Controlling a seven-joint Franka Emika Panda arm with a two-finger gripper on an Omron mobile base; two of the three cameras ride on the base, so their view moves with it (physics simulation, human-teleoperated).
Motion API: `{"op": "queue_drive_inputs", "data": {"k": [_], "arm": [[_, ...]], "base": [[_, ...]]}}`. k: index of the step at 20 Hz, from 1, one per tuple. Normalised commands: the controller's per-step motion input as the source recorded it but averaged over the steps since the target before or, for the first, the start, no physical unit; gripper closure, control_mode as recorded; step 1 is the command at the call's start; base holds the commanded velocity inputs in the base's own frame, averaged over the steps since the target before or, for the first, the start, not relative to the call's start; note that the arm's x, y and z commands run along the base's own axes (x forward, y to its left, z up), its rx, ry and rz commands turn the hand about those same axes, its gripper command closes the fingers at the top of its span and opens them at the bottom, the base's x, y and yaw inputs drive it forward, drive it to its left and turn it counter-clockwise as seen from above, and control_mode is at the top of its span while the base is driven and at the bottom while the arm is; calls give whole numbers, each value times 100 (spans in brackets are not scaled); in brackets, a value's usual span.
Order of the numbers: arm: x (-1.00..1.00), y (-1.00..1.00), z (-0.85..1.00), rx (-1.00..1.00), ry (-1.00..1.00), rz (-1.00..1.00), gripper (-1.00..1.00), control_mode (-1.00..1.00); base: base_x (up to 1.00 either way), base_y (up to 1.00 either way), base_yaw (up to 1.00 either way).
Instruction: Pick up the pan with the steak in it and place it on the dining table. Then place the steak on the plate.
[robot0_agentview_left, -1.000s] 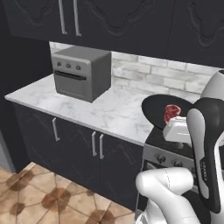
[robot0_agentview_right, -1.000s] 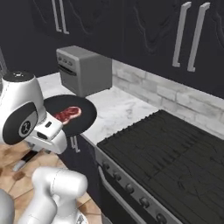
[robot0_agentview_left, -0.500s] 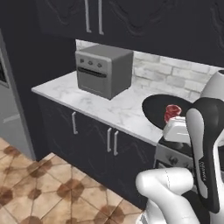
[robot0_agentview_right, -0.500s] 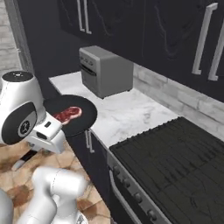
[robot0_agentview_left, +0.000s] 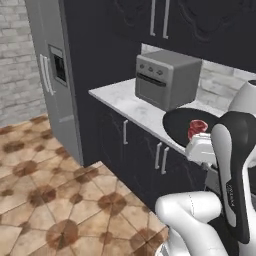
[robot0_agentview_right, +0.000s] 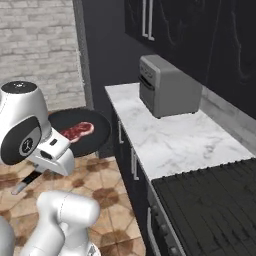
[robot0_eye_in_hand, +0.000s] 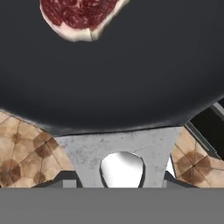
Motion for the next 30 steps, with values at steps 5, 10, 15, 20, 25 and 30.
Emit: {"op": "queue_drive_inputs", "data": {"k": [5,10,15,20,25,30], "arm": [[0,0,0,0,0,0,100,100],[0,0,0,0,0,0,100,100],[0,0,0,0,0,0,100,100],[0,0,0,0,0,0,100,100],[0,0,0,0,0,0,100,100],[0,0,0,0,0,0,100,100]], "base": [[-5,0,48],[-5,0,49],[-5,0,47],[-5,1,46],[-8,10,44],[-11,17,42]]}}
